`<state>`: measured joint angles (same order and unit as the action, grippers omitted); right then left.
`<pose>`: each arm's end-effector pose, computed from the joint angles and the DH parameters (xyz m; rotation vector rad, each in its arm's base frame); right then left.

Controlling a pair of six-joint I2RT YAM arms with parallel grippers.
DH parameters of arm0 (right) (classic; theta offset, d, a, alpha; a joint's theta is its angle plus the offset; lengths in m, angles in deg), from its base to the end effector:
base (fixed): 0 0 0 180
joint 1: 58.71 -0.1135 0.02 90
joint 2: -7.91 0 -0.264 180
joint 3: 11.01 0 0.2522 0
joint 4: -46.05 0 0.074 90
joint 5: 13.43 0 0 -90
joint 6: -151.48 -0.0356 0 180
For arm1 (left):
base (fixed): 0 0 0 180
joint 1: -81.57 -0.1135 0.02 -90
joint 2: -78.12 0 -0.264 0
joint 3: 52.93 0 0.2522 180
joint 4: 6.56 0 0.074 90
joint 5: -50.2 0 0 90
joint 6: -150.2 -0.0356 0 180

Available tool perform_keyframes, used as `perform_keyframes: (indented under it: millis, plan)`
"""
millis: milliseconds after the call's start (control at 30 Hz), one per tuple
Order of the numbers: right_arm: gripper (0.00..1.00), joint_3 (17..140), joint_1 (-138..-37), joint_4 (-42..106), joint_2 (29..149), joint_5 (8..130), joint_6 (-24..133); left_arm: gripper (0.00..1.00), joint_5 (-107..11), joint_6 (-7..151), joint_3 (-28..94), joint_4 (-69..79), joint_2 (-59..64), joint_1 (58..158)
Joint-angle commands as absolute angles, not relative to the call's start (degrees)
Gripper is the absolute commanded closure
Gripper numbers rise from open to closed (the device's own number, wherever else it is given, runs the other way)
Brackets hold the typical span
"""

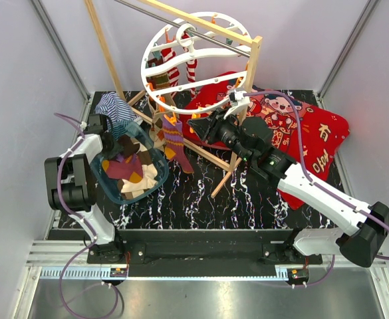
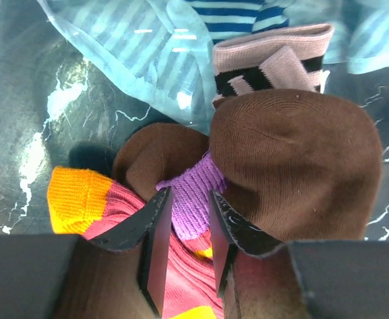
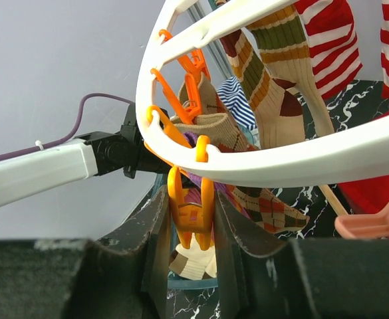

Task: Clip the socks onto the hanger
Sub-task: Pick up the sock from the bin.

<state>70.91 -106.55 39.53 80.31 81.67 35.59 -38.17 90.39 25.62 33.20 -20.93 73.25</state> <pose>0.2025 0.2189 0.4126 -0.2302 1.5805 0.9518 0.3483 0.0520 0.1907 -0.8750 2.4750 -0.0956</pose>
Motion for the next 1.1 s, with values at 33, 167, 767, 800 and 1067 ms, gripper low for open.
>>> perform_keyframes:
  millis: [33, 167, 767, 800, 1067]
  plan:
    - [1.0, 70.43, -105.82, 41.69, 80.86, 81.67, 35.47, 0.77, -41.73, 90.7, 26.66, 31.29, -21.73, 73.13]
    - [1.0, 70.25, -105.73, 41.78, 80.77, 81.75, 35.38, 0.9, -42.52, 90.52, 26.4, 31.29, -21.03, 73.22]
    - [1.0, 69.55, -105.47, 42.57, 79.36, 82.9, 36.17, 1.0, -28.9, 79.01, 32.28, 39.2, 6.99, 74.45]
    - [1.0, 69.55, -105.47, 42.57, 79.19, 82.9, 36.26, 1.0, -28.64, 78.31, 32.72, 39.46, 8.41, 74.88]
    - [1.0, 69.55, -105.47, 42.57, 78.14, 83.43, 36.52, 1.0, -31.09, 67.41, 39.57, 39.02, 17.9, 78.84]
